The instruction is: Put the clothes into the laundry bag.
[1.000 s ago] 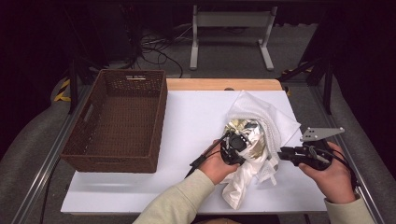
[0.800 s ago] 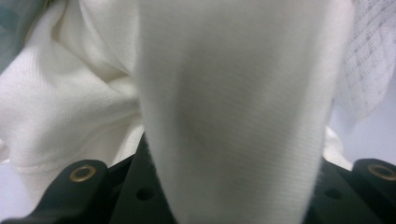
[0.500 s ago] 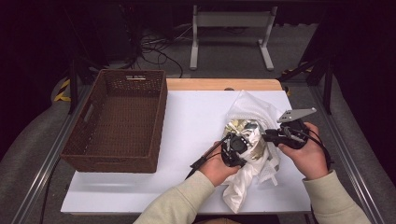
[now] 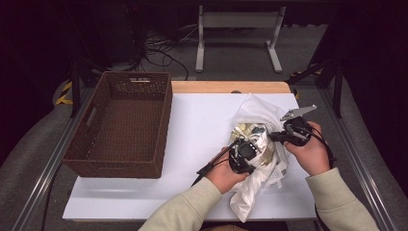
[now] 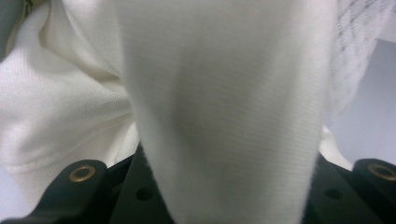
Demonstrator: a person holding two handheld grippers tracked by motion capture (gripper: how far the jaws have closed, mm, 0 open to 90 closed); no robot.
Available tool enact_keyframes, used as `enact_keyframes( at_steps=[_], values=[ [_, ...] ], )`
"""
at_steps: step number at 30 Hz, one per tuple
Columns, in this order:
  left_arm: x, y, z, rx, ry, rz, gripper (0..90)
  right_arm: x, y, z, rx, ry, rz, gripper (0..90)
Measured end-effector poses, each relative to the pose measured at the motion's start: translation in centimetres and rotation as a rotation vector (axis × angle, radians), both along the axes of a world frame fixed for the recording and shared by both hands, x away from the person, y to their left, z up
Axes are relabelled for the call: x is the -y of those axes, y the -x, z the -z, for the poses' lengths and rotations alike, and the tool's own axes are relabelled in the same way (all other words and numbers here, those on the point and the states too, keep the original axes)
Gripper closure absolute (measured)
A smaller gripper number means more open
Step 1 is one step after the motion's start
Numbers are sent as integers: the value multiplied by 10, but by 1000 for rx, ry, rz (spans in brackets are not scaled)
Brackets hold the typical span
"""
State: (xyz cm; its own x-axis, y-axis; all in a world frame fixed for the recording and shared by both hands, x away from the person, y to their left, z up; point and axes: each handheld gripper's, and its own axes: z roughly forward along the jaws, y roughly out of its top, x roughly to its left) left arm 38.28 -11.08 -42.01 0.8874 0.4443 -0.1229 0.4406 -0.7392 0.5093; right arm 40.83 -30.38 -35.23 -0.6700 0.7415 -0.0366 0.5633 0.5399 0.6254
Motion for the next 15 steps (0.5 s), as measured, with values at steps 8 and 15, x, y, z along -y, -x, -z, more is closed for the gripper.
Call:
enact_keyframes(
  at_steps=[8,15],
  values=[
    [3,2,0,-9,30,-3,728,-16,21,-18,20,-41,-132,888],
    [3,1,0,-33,65,-39,727,-24,43,-15,-15,-62,-213,888]
  ],
)
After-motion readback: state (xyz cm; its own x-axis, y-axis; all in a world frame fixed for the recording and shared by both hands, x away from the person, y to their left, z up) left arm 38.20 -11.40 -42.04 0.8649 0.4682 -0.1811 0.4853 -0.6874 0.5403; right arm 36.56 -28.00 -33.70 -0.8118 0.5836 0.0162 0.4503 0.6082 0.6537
